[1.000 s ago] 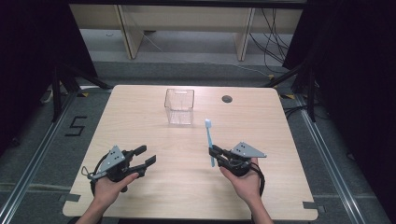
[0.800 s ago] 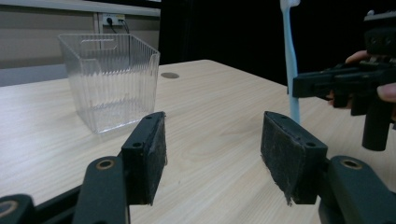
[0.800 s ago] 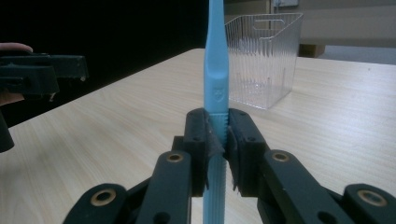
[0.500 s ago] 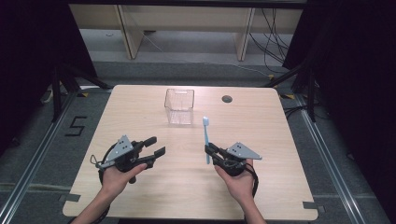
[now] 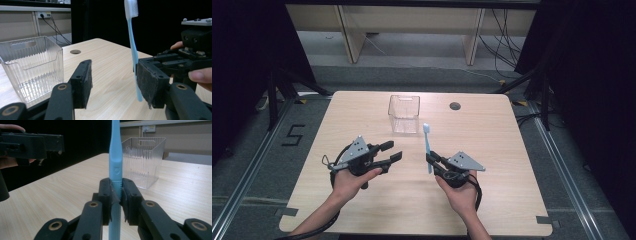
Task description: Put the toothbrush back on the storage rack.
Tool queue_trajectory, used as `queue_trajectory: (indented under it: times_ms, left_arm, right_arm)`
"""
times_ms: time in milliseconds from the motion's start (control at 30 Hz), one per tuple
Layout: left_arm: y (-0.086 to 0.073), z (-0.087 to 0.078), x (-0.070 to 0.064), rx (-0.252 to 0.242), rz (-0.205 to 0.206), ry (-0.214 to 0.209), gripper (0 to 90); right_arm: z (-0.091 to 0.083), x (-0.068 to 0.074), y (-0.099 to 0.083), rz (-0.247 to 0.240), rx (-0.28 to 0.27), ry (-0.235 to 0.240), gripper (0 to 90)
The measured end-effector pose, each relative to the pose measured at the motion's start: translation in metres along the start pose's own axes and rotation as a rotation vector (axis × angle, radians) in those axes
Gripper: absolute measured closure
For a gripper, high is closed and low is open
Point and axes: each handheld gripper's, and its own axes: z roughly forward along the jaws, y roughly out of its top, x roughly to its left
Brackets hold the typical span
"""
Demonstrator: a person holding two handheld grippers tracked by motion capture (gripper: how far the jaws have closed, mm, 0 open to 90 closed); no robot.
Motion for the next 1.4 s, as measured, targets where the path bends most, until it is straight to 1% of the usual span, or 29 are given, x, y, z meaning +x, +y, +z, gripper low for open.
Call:
queue_trajectory:
  times_ms: [33,67,100,133,167,233,300,333,367,400,433,533,567,600,667,700,833,900,933,1000,1067,1100,1133,1167,1200,1267,1300,1367,1400]
  left_arm:
    - [0.000,0.001,-0.001,0.001,-0.006,0.003,46.3]
    - [0.001,0.002,-0.001,0.007,-0.004,0.007,46.6]
    - [0.002,0.004,-0.001,0.008,-0.001,0.005,47.0]
    - [0.003,0.006,-0.002,0.007,0.000,-0.001,47.5]
    - [0.004,0.007,-0.002,0.010,0.002,-0.002,47.8]
    - [0.006,0.011,-0.003,0.011,0.005,-0.008,48.7]
    - [0.008,0.015,-0.003,0.013,0.010,-0.016,50.1]
    - [0.008,0.016,-0.003,0.013,0.008,-0.017,51.0]
    - [0.009,0.018,-0.004,0.016,0.006,-0.021,51.8]
    - [0.010,0.019,-0.004,0.019,0.007,-0.024,52.3]
    - [0.010,0.021,-0.005,0.021,0.003,-0.024,52.6]
    - [0.011,0.024,-0.005,0.019,-0.001,-0.035,53.1]
    - [0.013,0.026,-0.006,0.023,0.007,-0.039,53.4]
    - [0.014,0.028,-0.007,0.022,0.008,-0.040,53.5]
    - [0.015,0.029,-0.007,0.024,0.007,-0.042,54.2]
    - [0.015,0.033,-0.007,0.027,0.003,-0.045,54.7]
    - [0.018,0.040,-0.009,0.030,-0.004,-0.062,56.7]
    - [0.019,0.043,-0.010,0.032,-0.005,-0.061,57.7]
    - [0.019,0.044,-0.010,0.034,-0.007,-0.056,58.2]
    - [0.019,0.046,-0.010,0.031,-0.019,-0.053,59.2]
    - [0.018,0.047,-0.009,0.035,-0.025,-0.053,59.8]
    - [0.018,0.048,-0.008,0.037,-0.026,-0.054,60.1]
    - [0.018,0.048,-0.008,0.036,-0.029,-0.055,60.3]
    - [0.018,0.049,-0.008,0.033,-0.033,-0.056,60.7]
    - [0.019,0.050,-0.008,0.031,-0.036,-0.057,61.2]
    - [0.019,0.051,-0.008,0.027,-0.039,-0.059,62.4]
    - [0.019,0.052,-0.008,0.019,-0.042,-0.065,62.9]
    - [0.019,0.052,-0.008,0.023,-0.042,-0.061,64.1]
    - [0.020,0.052,-0.008,0.022,-0.044,-0.061,64.8]
  right_arm:
    - [0.001,0.000,0.001,-0.011,0.002,0.004,78.9]
    - [0.001,0.002,0.001,-0.009,-0.001,-0.006,78.9]
    - [0.002,0.002,0.001,-0.008,-0.003,-0.003,78.9]
    - [0.003,0.003,0.002,-0.017,-0.009,0.005,78.9]
    - [0.004,0.003,0.002,-0.031,-0.007,-0.006,78.9]
    - [0.006,0.006,0.002,-0.021,-0.010,0.008,78.9]
    - [0.007,0.008,0.002,-0.018,-0.005,-0.004,78.9]
    - [0.009,0.008,0.002,-0.023,-0.011,0.003,78.9]
    - [0.008,0.010,0.003,-0.015,0.007,-0.008,78.9]
    - [0.009,0.010,0.003,-0.034,0.001,-0.010,78.9]
    - [0.010,0.011,0.003,-0.012,-0.002,0.002,78.9]
    - [0.011,0.012,0.003,-0.022,-0.004,-0.004,78.9]
    - [0.010,0.014,0.003,-0.019,0.020,-0.008,78.9]
    - [0.012,0.014,0.003,-0.023,0.004,0.001,78.9]
    - [0.012,0.014,0.003,-0.026,-0.003,-0.002,78.9]
    - [0.013,0.016,0.003,-0.016,-0.001,-0.002,78.9]
    - [0.014,0.017,0.003,-0.030,0.000,-0.007,79.0]
    - [0.016,0.017,0.002,-0.030,-0.009,-0.005,78.9]
    - [0.015,0.017,0.003,-0.032,0.003,-0.012,78.9]
    - [0.015,0.018,0.002,-0.029,-0.008,-0.009,78.9]
    - [0.015,0.019,0.003,-0.017,-0.001,-0.003,78.9]
    - [0.016,0.019,0.003,-0.016,-0.015,0.002,78.9]
    - [0.016,0.019,0.004,-0.024,-0.013,-0.005,78.9]
    - [0.016,0.021,0.004,-0.019,-0.003,-0.012,78.9]
    - [0.017,0.020,0.004,-0.029,-0.013,-0.007,78.9]
    - [0.017,0.021,0.005,-0.029,-0.001,-0.010,79.0]
    - [0.017,0.023,0.005,-0.025,-0.005,-0.024,78.9]
    - [0.019,0.022,0.005,-0.038,-0.017,-0.012,78.9]
    - [0.019,0.024,0.005,-0.025,-0.015,-0.020,78.9]
